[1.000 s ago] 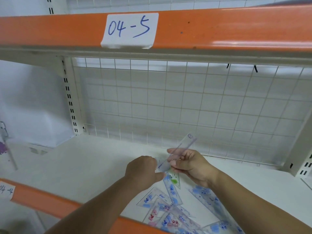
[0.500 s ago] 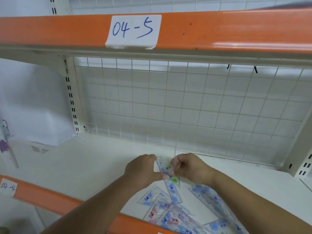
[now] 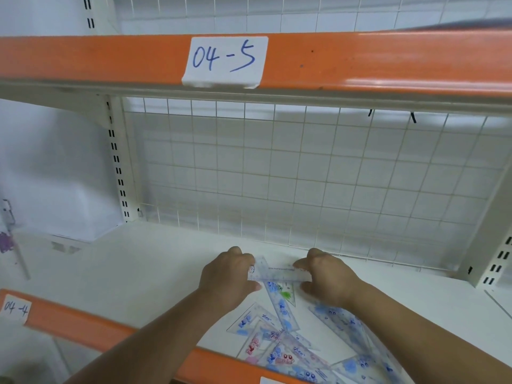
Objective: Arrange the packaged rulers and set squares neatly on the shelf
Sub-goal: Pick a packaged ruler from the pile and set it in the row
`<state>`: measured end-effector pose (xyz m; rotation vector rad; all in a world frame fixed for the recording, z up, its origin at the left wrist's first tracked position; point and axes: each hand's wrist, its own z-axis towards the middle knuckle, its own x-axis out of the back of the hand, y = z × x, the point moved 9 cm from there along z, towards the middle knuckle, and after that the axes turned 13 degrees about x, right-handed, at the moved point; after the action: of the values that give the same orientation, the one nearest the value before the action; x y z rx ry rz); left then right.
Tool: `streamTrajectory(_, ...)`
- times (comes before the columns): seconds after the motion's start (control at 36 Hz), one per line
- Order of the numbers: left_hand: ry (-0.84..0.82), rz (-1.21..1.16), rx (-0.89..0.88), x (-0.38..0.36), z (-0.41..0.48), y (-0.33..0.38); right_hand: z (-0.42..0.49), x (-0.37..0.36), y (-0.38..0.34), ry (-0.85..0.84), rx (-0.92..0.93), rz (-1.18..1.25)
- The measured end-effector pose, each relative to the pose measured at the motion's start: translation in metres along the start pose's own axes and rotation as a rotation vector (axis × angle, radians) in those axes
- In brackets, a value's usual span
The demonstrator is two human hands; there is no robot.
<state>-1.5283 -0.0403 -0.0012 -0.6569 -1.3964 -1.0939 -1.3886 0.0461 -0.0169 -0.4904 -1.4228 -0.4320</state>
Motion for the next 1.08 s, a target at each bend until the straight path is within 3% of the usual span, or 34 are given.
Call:
streamTrajectory(0.25, 0.012, 0.086, -0.01, -0.003, 0.001, 0.001, -0.015, 0.013, -0.005, 0.124, 0.005, -0.009)
streamTrajectory(0.56, -0.091, 0.057, -0.133, -0.022, -0.004, 0.027, -0.06, 0.019, 0.002, 0.193, -0.041, -0.107)
streamTrajectory(0.81, -0.14, -0.034, -0.295, -0.037, -0.026, 0.083, -0.127, 0.026, 0.02, 0.191, -0.208, -0.202)
streamTrajectory(1.08, -0.145, 0.019, -0.389, -0.049, -0.061, 0.154, -0.226, 0.035, 0.062, 0.132, -0.408, -0.271)
